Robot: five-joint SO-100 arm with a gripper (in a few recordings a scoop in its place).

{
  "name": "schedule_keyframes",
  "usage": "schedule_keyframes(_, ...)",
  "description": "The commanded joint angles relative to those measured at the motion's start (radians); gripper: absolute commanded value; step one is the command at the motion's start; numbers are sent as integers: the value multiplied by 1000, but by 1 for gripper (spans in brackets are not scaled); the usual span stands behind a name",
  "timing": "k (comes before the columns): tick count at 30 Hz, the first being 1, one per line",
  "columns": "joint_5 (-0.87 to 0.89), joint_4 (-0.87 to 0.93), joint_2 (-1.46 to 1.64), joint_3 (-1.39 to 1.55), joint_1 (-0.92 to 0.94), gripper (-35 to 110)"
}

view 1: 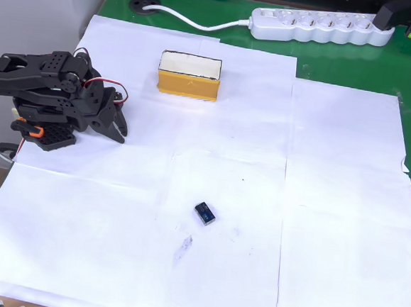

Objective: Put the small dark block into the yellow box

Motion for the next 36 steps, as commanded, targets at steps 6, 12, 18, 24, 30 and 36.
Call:
schedule_keyframes(6, -9, 87, -20, 15, 15, 0)
schedule_keyframes(12, -9, 87, -20, 15, 15, 0)
schedule_keyframes(18, -9, 87, -20, 15, 15, 0)
schedule_keyframes(24, -9, 87, -20, 15, 15, 0)
schedule_keyframes(30, -9, 87, -20, 15, 15, 0)
schedule_keyframes(36, -54, 91, -20, 15, 49, 3)
